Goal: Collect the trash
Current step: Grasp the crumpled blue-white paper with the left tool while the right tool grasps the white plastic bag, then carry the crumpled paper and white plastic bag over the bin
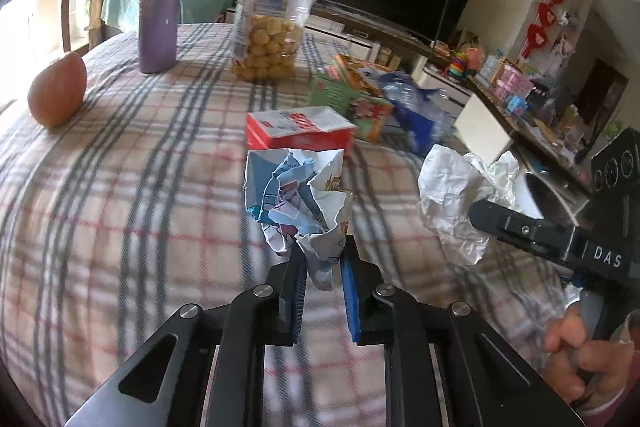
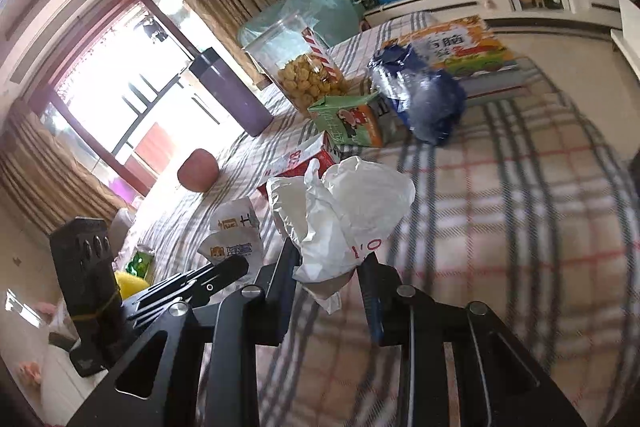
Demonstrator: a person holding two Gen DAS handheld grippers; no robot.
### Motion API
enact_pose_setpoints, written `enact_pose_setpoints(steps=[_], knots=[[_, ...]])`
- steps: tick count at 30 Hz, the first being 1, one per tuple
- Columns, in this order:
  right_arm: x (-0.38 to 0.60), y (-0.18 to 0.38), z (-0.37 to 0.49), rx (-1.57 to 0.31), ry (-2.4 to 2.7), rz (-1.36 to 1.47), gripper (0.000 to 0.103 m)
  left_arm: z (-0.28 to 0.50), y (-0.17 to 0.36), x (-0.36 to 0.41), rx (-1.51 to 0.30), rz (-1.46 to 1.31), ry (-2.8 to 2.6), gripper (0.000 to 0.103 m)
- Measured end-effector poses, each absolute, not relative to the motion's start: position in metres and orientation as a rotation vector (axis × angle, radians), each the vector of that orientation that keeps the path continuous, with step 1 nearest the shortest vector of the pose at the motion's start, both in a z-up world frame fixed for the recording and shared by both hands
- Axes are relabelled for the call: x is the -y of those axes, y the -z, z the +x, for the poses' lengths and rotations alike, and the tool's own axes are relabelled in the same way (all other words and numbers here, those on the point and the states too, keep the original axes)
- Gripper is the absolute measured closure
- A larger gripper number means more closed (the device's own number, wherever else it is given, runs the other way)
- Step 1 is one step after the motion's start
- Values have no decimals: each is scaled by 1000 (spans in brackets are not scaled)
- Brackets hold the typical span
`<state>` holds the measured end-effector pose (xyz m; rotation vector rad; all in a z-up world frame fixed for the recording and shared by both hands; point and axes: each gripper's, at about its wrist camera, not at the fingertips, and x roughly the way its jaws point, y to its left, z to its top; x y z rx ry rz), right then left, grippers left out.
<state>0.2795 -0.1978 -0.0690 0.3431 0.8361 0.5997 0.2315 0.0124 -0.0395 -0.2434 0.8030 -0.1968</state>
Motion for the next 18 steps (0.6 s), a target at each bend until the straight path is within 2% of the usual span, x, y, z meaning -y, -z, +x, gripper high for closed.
enact_pose_setpoints(steps=[18], knots=[[295,57,207,-777,-437,327,73,204,28,74,-827,-193,369,88]])
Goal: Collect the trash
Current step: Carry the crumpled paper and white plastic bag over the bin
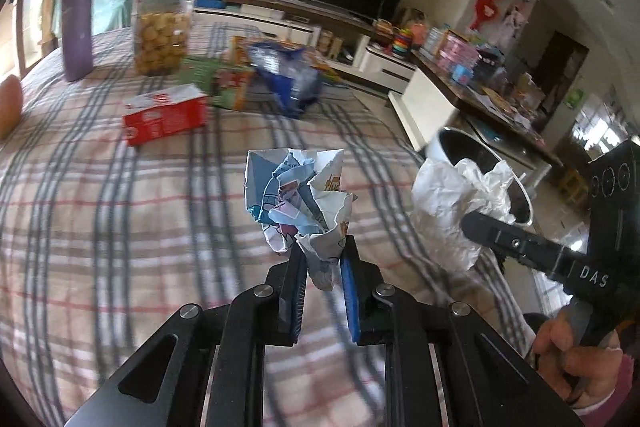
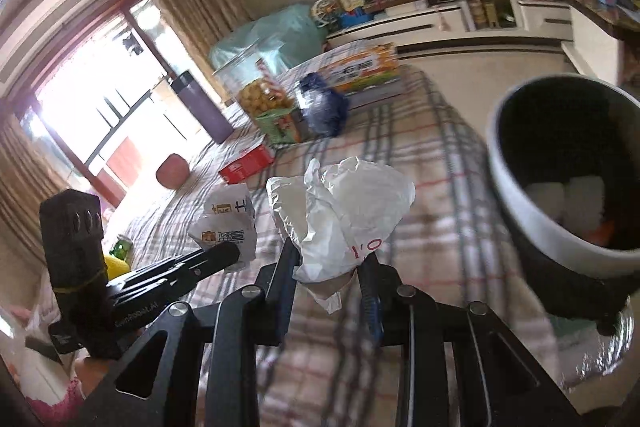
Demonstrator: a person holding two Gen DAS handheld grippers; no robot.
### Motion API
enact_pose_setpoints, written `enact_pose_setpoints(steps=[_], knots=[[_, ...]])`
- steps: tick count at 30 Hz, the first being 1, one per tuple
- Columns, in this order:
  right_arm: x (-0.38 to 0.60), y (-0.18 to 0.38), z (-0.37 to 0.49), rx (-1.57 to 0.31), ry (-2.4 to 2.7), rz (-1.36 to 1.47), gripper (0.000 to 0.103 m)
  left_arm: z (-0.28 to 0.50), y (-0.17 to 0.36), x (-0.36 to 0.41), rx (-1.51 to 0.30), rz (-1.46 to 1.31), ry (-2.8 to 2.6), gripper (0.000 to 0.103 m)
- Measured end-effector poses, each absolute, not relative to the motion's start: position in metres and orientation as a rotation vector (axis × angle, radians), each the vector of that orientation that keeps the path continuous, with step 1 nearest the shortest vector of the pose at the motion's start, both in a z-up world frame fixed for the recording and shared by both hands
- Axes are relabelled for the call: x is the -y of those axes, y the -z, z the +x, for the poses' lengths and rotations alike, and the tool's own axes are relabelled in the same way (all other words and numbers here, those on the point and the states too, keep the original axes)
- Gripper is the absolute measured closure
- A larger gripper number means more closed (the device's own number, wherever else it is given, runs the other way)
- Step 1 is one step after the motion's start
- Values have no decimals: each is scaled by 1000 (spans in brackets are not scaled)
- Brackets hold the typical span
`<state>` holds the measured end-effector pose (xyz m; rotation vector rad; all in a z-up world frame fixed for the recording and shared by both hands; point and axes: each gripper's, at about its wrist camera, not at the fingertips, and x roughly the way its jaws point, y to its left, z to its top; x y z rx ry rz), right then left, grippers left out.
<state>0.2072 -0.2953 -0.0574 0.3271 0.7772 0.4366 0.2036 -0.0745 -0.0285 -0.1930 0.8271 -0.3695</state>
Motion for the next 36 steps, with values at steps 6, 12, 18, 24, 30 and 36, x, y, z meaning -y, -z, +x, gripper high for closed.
enact_pose_setpoints(steps=[6,12,18,24,30,36], knots=[[329,54,195,-761,-368,364,73,201,27,110,-839,-166,432,88],[360,51,185,-742,-311,387,73,206,24,137,-843,-138,484,88],[388,48,178,-713,-252,415,73,212,21,162,-841,-105,518,88],[413,48,176,-698,-196,438,73,219,16,187,-838,-73,533,88],[428,46,176,-688,-144,416,72,224,13,209,-837,-52,542,88],[439,48,182,-695,-123,408,72,232,12,228,-837,-37,551,88]])
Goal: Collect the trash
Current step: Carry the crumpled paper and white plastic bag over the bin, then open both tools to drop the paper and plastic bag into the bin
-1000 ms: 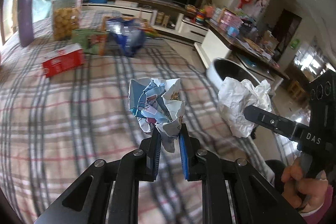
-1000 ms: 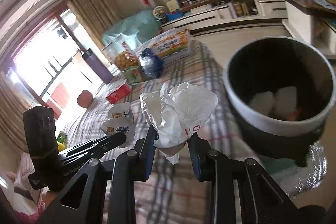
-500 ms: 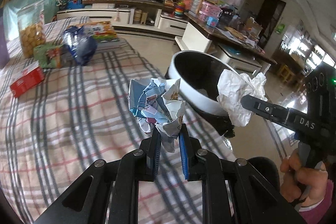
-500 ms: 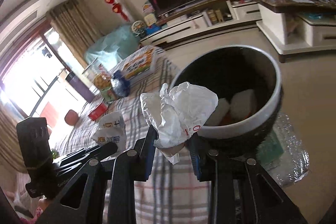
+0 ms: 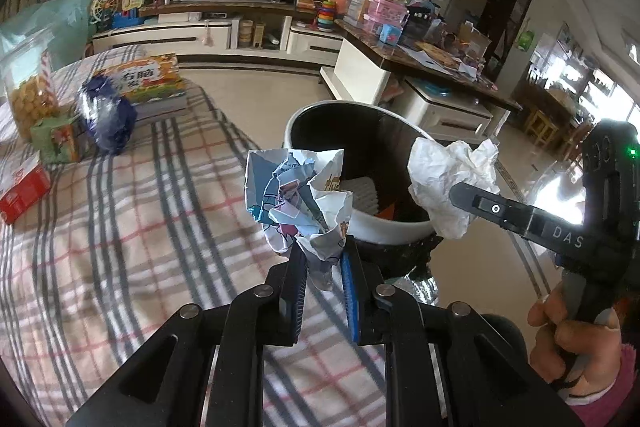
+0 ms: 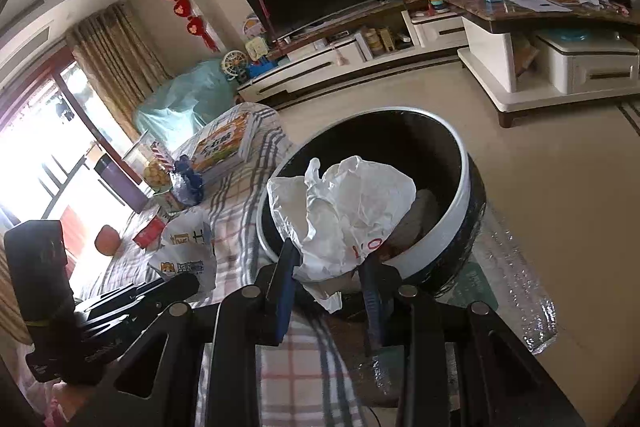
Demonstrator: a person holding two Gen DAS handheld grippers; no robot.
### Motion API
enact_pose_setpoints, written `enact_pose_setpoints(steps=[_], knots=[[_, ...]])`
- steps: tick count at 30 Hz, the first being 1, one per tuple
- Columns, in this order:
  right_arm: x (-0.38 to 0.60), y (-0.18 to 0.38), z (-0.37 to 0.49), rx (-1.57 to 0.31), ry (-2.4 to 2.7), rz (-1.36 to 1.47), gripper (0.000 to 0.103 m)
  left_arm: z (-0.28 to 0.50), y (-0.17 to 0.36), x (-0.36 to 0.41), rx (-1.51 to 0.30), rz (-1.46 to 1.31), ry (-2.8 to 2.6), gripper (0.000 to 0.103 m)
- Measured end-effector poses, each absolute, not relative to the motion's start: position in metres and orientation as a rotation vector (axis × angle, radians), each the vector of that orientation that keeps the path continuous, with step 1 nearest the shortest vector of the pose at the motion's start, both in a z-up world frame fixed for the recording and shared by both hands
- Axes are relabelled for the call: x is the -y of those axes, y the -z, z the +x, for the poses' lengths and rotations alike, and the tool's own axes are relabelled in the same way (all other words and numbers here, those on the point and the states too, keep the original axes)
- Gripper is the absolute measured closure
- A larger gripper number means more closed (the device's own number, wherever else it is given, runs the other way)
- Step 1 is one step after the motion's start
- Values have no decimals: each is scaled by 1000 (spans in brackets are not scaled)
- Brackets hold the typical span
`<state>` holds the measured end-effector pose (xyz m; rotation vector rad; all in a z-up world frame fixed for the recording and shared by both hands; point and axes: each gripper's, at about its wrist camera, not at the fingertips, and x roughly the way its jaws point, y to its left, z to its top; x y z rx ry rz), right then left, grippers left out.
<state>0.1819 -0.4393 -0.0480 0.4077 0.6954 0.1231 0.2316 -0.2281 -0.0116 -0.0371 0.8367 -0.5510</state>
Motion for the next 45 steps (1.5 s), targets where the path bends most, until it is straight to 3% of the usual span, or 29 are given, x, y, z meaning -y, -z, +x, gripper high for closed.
enact_pose_setpoints(steps=[45], knots=[[458,51,241,-782,-73,324,71,300,19,306,-872,45,597,87]])
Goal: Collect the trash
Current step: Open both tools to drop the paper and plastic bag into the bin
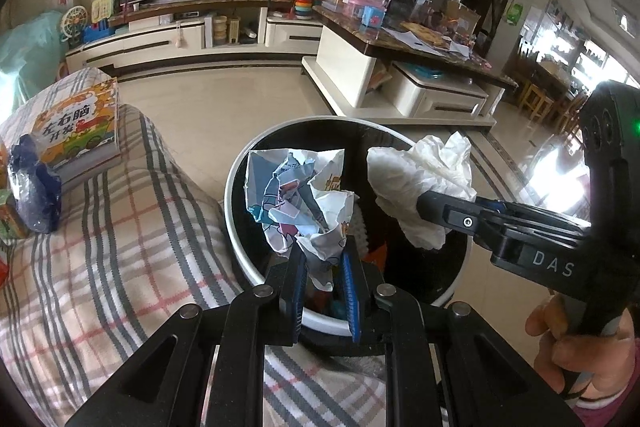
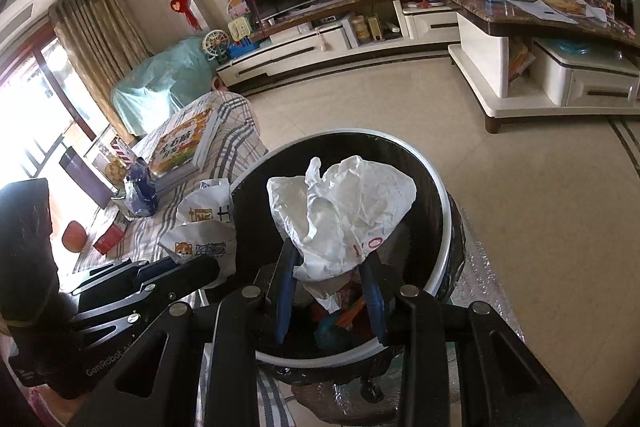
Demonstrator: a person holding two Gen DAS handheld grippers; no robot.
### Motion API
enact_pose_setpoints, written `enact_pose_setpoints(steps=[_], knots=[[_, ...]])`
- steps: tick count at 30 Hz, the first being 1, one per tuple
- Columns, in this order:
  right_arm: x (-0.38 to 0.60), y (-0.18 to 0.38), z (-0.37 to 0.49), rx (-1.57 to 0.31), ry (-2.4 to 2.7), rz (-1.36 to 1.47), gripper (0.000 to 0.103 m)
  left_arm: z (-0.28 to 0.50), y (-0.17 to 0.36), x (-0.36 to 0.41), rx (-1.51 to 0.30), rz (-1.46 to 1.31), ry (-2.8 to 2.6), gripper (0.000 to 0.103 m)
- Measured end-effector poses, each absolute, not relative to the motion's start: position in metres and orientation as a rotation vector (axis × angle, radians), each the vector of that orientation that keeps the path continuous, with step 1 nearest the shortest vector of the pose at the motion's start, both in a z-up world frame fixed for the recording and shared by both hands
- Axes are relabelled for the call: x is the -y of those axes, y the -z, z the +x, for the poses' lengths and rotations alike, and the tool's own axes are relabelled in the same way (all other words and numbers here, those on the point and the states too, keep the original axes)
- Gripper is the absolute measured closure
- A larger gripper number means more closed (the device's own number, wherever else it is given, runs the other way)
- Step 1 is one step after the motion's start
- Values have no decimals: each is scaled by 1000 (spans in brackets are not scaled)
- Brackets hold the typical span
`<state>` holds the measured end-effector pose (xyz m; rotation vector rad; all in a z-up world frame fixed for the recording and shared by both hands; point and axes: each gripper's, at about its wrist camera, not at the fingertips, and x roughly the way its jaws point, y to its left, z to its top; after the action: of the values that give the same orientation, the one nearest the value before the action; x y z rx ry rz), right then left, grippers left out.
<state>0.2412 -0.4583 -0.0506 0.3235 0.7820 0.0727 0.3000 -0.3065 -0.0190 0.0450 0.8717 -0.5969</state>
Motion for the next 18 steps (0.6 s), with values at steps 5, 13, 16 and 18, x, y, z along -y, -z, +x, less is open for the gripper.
enact_pose_setpoints(steps=[5,13,16,18], knots=[[461,52,246,-788,-68,321,71,306,21,311,-884,37,605,87],[467,53,250,-796,-49,330,67,309,22,320,-898,50,608,81],[469,52,249,-798,-45,342,58,309,19,316,-893,32,600,63],[470,50,246,-792,-47,349,49,308,16,313,-881,29,594,55]])
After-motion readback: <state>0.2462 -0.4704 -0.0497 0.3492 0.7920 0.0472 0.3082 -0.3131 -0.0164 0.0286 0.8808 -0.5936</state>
